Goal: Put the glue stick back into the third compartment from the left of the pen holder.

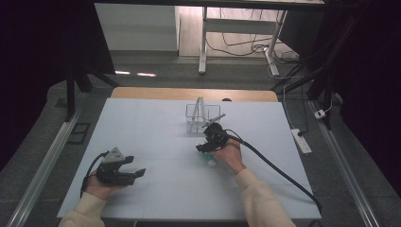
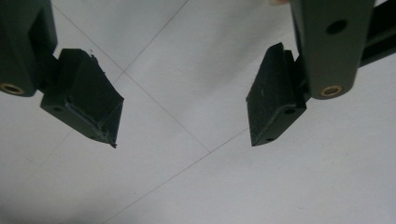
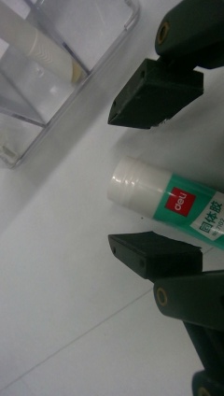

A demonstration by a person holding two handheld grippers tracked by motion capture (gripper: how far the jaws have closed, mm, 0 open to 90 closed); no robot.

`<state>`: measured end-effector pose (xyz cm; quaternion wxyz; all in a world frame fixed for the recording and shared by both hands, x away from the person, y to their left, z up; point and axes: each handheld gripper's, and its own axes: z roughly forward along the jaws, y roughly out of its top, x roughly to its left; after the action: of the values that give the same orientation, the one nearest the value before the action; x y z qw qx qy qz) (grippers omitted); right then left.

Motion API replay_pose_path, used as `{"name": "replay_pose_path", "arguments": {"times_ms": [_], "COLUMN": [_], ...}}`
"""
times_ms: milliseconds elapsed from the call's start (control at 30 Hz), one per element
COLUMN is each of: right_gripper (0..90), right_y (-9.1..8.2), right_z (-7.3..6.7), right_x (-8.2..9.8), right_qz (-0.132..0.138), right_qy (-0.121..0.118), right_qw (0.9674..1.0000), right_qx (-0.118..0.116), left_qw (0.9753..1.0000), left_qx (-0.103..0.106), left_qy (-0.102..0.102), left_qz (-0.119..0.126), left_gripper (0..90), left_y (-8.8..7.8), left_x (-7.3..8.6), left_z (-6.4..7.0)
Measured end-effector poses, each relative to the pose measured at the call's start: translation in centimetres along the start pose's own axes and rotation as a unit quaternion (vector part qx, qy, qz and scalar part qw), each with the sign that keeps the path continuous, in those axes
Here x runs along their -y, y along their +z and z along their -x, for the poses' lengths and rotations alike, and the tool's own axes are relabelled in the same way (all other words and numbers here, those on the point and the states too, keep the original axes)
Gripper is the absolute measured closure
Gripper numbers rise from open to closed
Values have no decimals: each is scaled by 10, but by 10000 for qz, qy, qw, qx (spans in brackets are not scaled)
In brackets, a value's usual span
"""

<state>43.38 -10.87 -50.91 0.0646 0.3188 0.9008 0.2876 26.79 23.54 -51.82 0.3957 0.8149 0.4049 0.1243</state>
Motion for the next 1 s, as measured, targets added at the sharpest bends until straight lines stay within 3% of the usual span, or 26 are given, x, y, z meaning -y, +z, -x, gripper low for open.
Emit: {"name": "replay_pose_path", "arguments": {"times_ms": [467,1000], "right_gripper": [537,620], "right_y": [4,4], "right_z": [-7,-7], "right_x": [0,-2], "right_qz": [-207,-225], "right_qy": [-56,155], "right_qw": [9996,9991], "right_qx": [194,314], "left_qw": [10000,10000], "left_qx": [-21,-50], "left_qy": [3,-13], "left_qz": [6,27], "left_gripper": [267,267], "left_y": [-1,-3], "left_x": [0,1], "left_z": [-1,-2]}}
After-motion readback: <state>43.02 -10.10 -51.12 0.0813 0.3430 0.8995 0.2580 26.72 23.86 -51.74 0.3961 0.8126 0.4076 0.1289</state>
